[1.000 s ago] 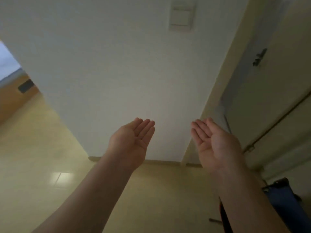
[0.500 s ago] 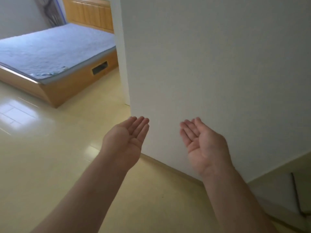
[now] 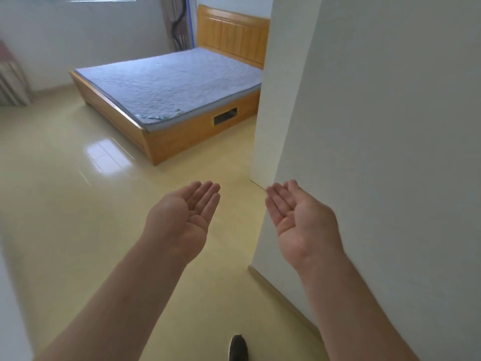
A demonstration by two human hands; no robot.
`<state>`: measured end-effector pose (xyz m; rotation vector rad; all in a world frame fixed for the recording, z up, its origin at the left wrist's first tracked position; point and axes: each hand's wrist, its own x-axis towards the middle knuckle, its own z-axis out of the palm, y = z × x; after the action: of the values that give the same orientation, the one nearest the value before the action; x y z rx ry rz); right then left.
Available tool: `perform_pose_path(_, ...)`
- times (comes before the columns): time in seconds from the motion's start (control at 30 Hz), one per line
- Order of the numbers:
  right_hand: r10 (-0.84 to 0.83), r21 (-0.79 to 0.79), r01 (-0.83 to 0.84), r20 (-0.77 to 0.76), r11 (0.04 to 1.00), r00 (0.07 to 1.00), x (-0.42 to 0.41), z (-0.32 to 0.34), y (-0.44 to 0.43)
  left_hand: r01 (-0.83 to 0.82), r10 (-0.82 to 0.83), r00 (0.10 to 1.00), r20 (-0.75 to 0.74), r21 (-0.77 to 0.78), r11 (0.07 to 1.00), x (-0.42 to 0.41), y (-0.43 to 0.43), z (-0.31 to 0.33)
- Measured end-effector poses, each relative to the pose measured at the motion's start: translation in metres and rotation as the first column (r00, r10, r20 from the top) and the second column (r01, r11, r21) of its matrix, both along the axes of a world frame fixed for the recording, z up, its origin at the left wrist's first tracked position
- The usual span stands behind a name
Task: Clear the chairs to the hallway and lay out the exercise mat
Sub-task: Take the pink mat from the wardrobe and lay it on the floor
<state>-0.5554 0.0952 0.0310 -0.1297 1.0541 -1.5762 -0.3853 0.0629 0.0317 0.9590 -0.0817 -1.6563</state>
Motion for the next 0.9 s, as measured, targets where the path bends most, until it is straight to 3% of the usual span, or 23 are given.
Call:
perform_pose_path(0.47,0.261,-0.007,-0.262,-0.019,0.965,0.965,0.104,0.009,-0.254,-0.240,0.240,0.971,0.002,-0.015,0.971,0.111,-0.207,0.007)
perform_pose_path(0.9,0.147,-0.037,-0.149,-0.052,0.988,0.988,0.217,0.009,-0.456,-0.142,0.140,0.988,-0.058,-0.034,0.989,0.224,-0.437,0.015)
